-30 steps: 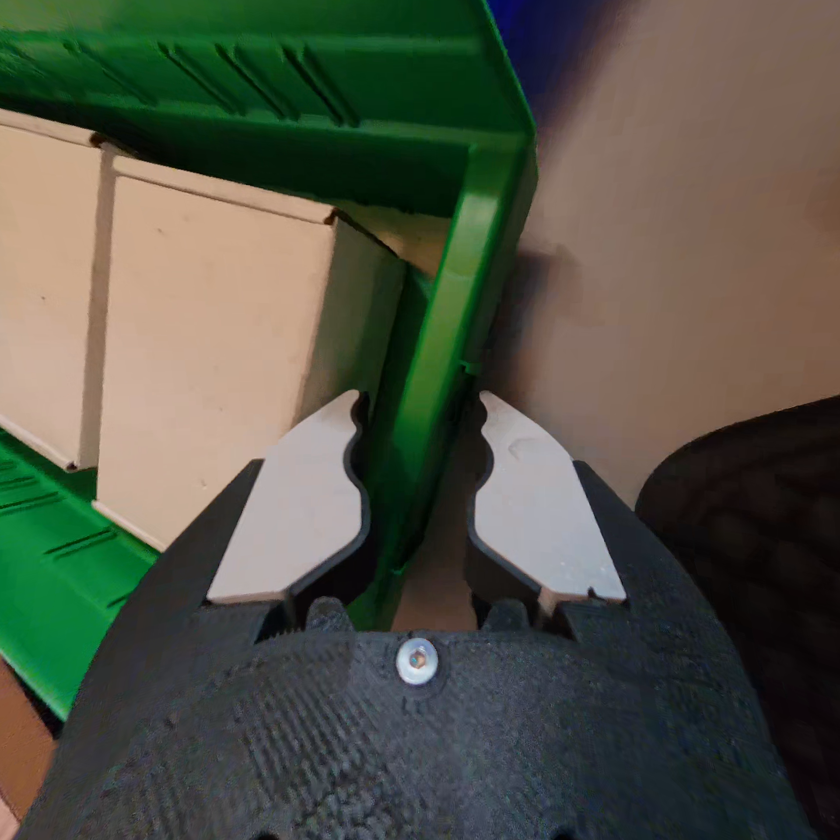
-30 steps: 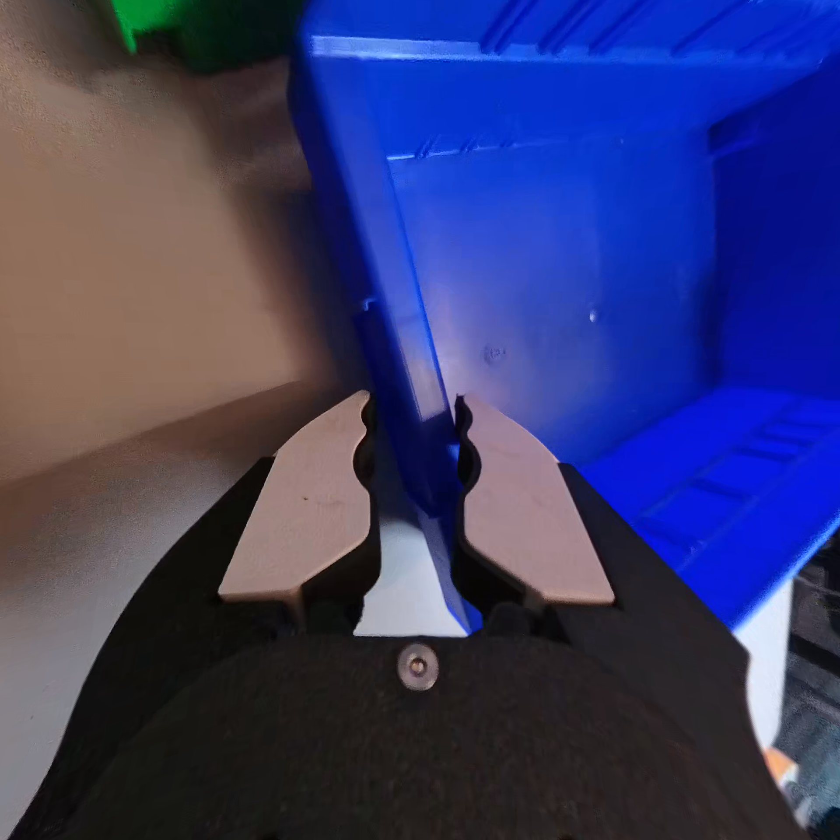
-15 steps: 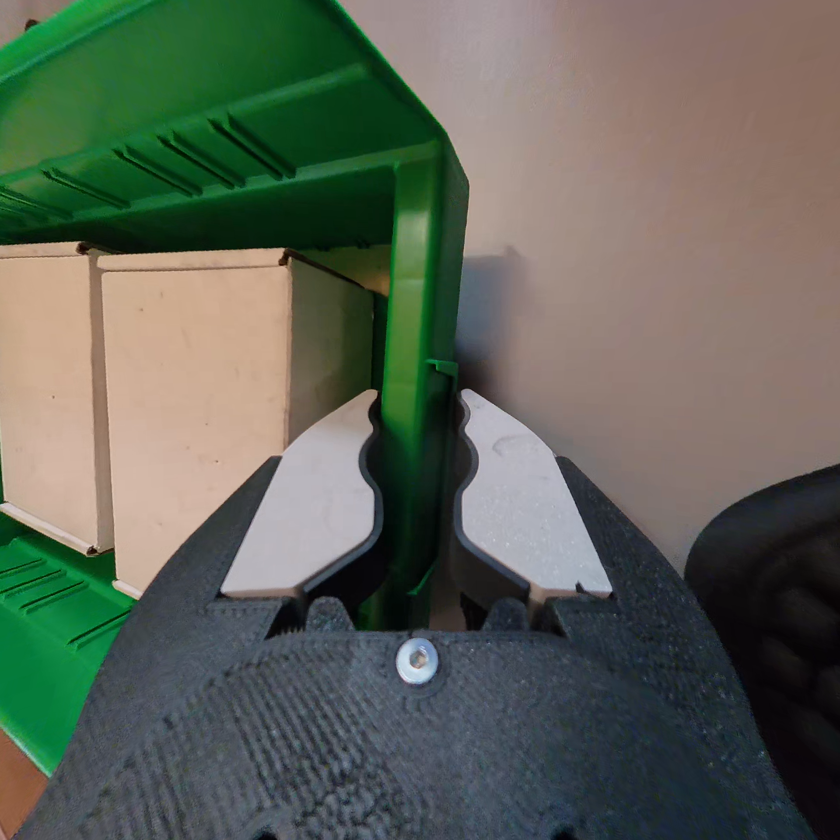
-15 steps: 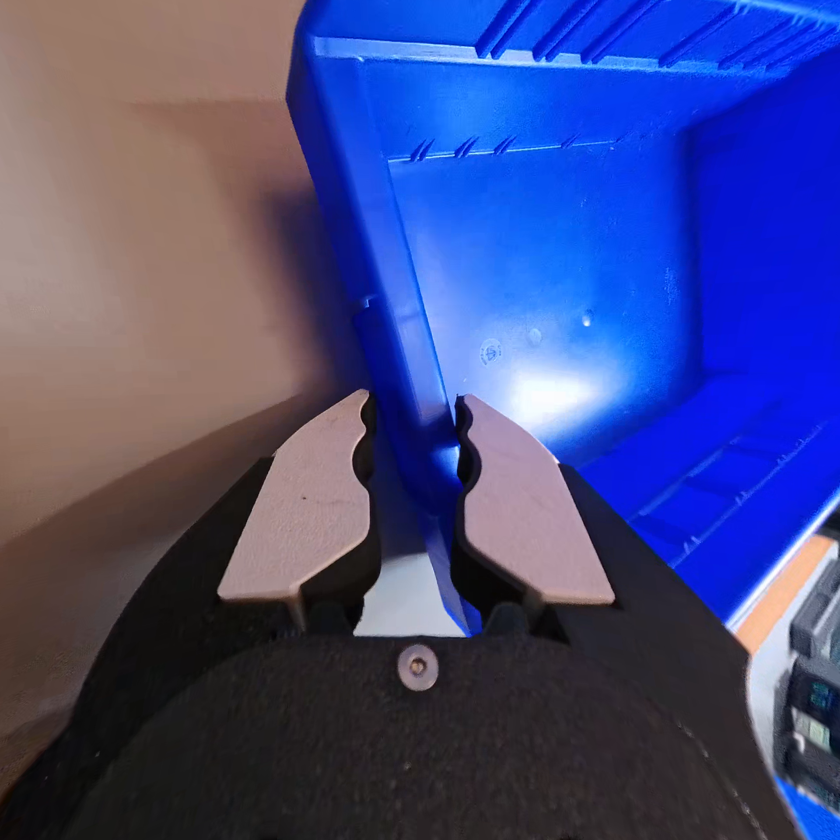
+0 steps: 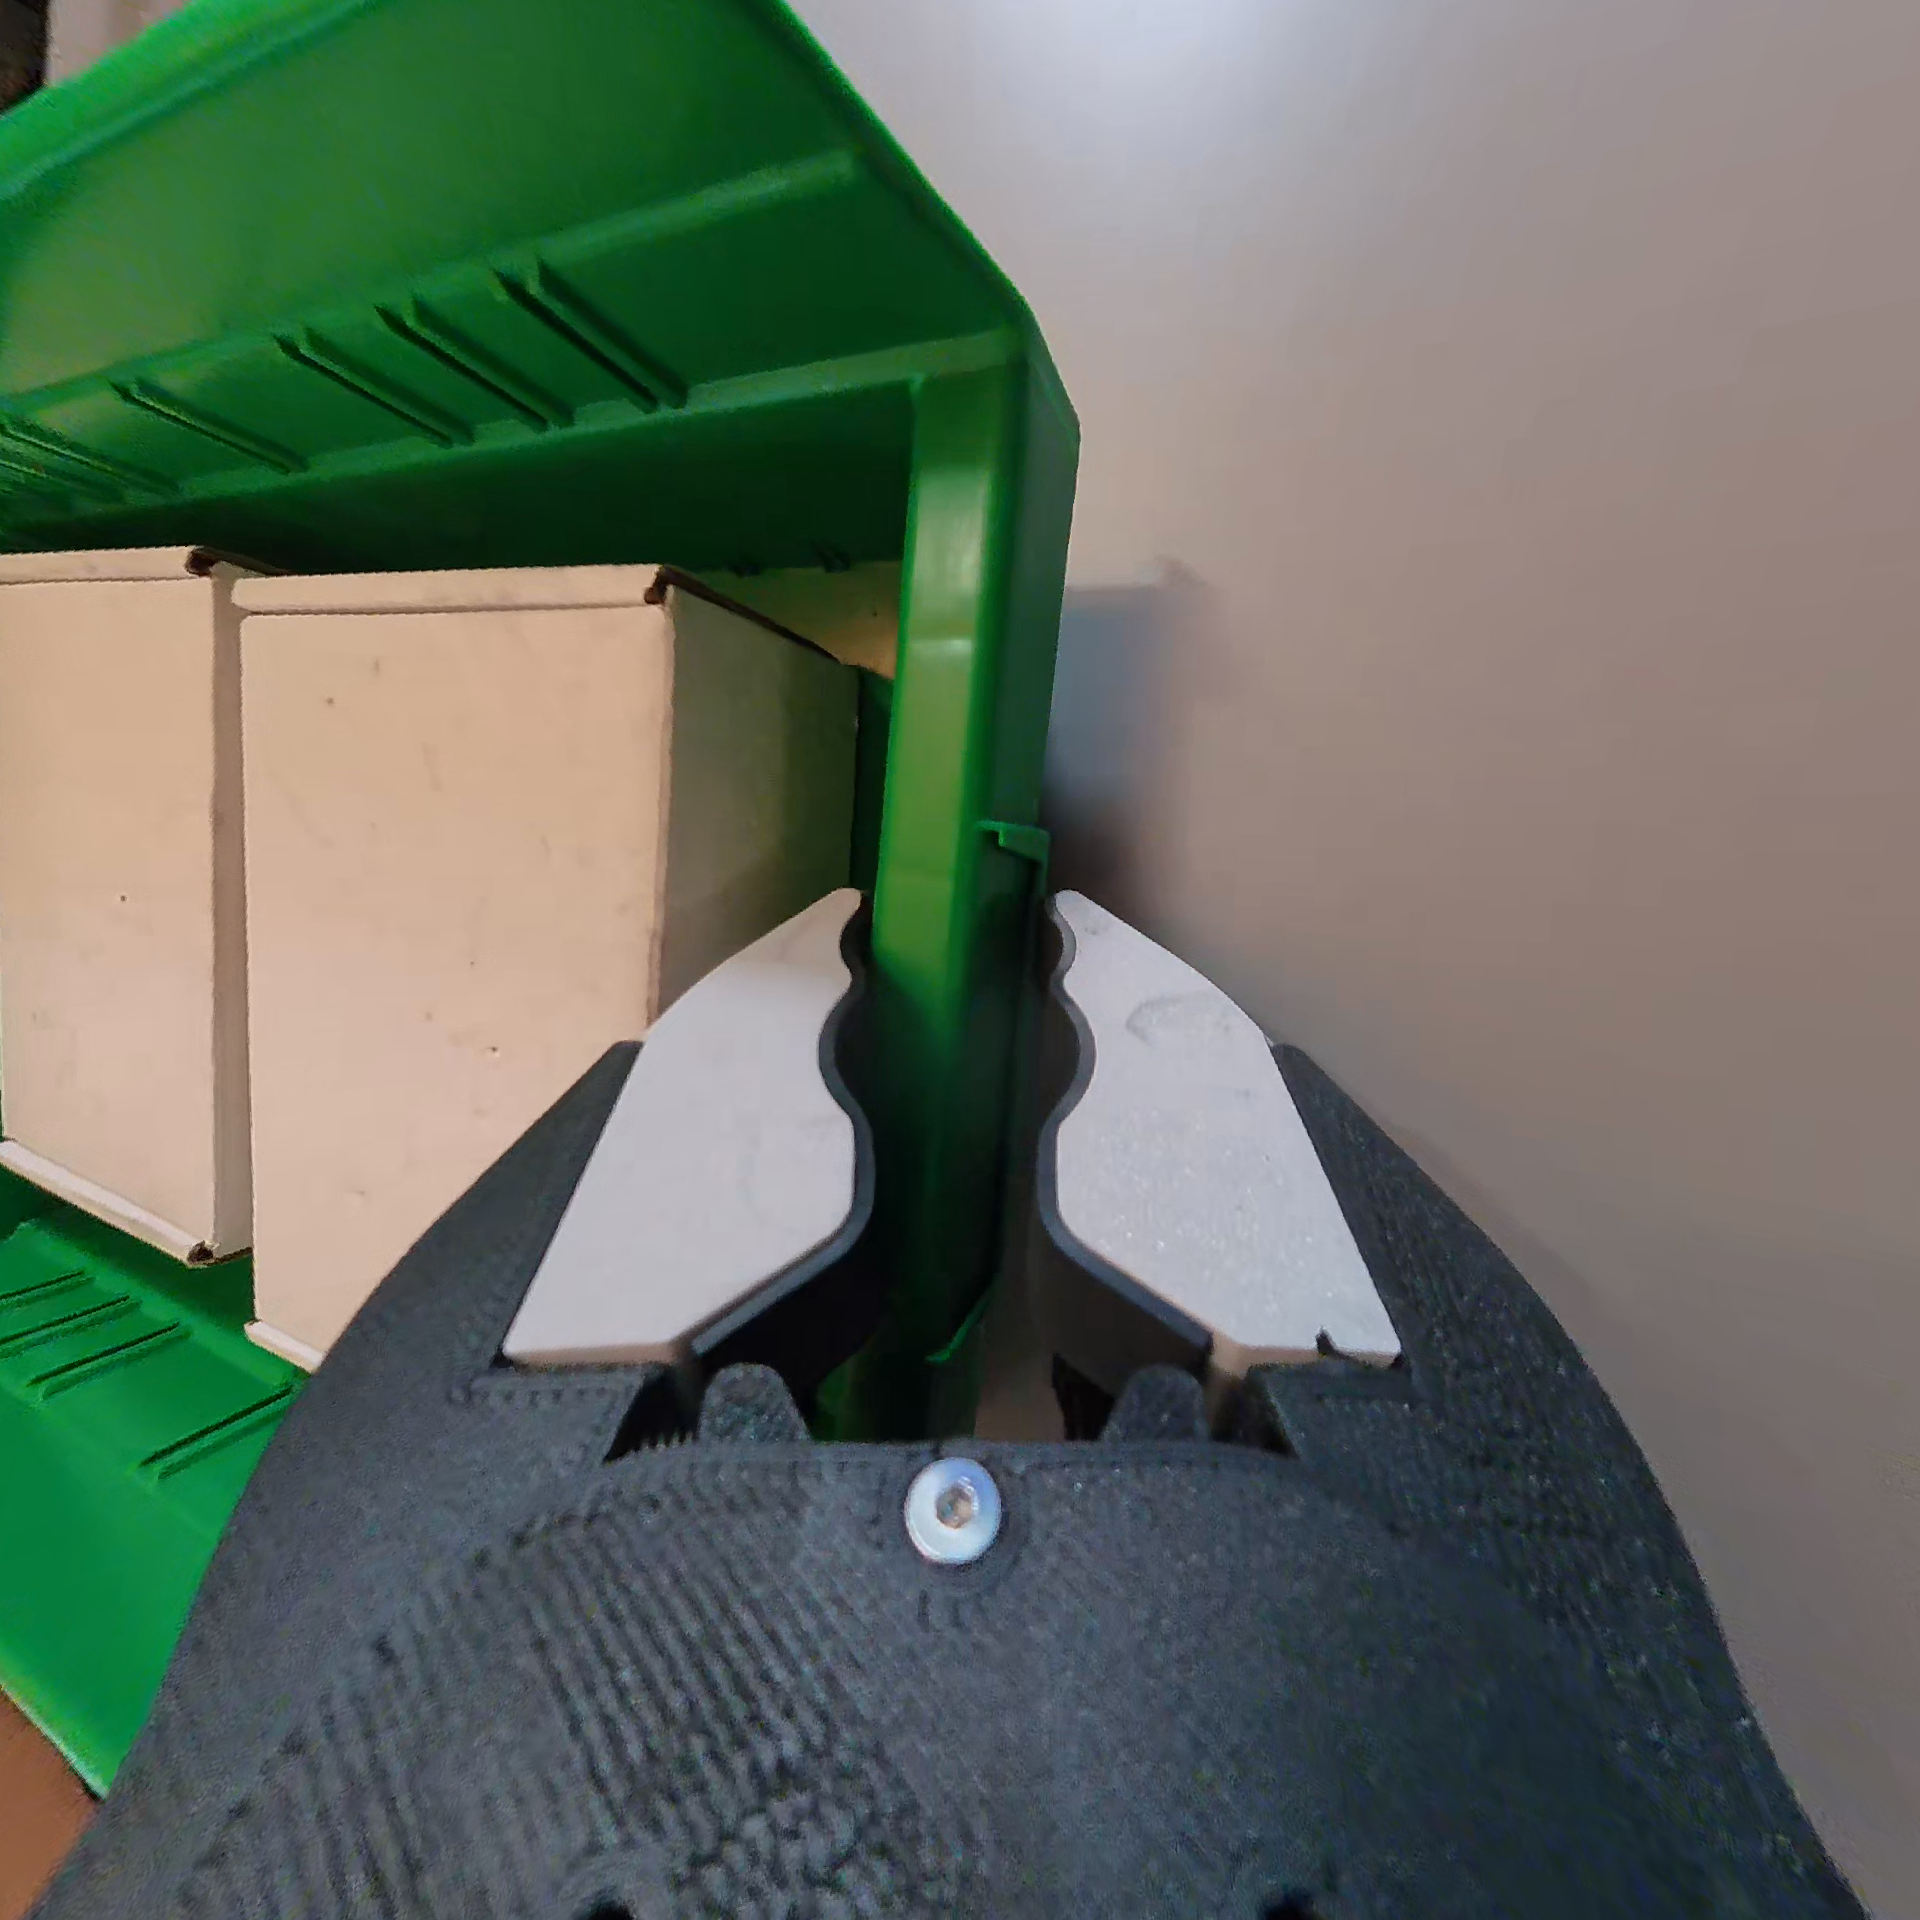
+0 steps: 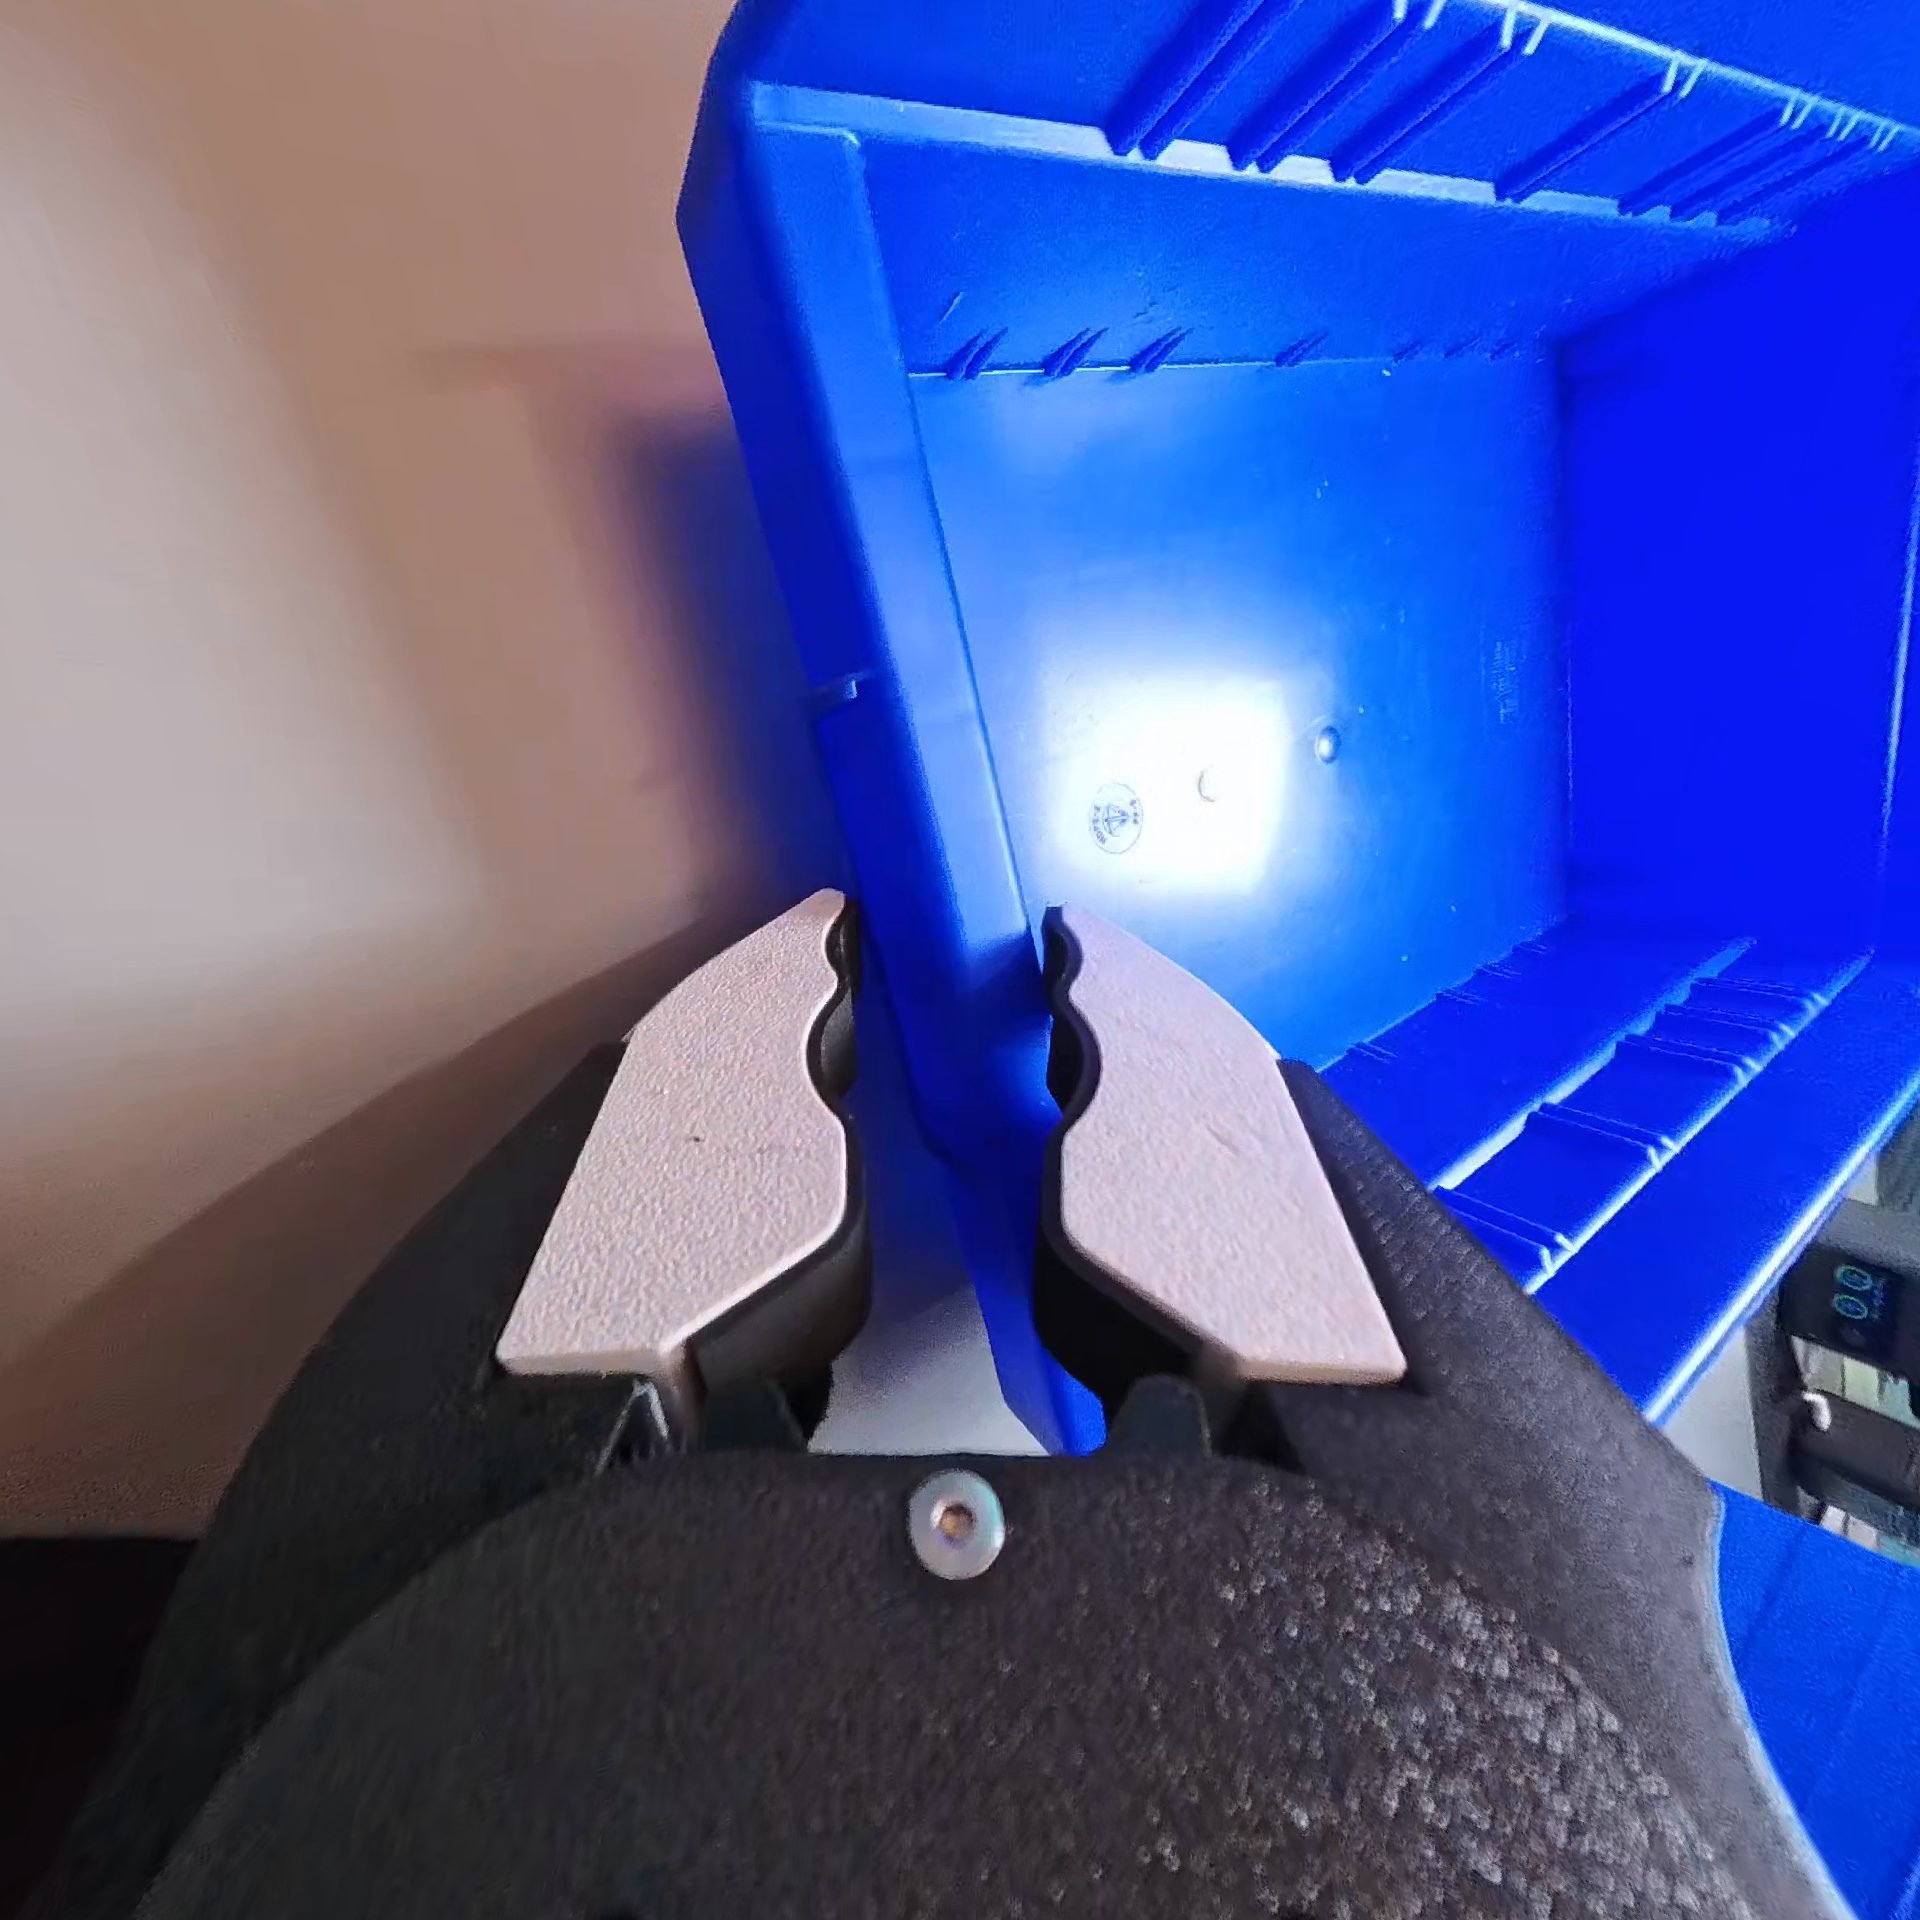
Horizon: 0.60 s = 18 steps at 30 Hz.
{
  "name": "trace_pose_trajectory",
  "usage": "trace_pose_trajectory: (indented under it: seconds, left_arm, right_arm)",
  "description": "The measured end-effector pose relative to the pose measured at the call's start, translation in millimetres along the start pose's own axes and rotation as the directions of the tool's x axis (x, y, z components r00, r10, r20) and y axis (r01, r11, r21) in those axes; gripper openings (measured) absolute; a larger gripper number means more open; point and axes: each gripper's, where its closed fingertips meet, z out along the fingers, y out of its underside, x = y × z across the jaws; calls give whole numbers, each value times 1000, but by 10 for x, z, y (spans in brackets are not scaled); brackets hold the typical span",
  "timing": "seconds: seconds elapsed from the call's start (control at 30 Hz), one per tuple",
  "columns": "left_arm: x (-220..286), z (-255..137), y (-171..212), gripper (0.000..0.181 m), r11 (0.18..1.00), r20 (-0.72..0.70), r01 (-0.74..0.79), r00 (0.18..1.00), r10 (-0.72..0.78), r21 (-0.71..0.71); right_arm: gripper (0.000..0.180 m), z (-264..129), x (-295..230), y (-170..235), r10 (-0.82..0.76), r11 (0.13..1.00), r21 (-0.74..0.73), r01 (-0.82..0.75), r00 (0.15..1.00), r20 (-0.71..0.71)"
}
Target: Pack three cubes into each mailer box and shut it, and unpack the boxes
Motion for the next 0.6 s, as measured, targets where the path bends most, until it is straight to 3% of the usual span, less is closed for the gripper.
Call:
trace_pose_trajectory:
  seconds: [0.3,0.6]
  left_arm:
    - [-293,121,18,30,999,48,-3,999,1,41]
    - [-462,182,16,31,1000,127,-15,992,16,-9]
  right_arm:
    - [38,-43,170,15,38,997,67,-30,993,-114]
    - [42,-507,-85,-312,209,927,323,-191,978,-21]
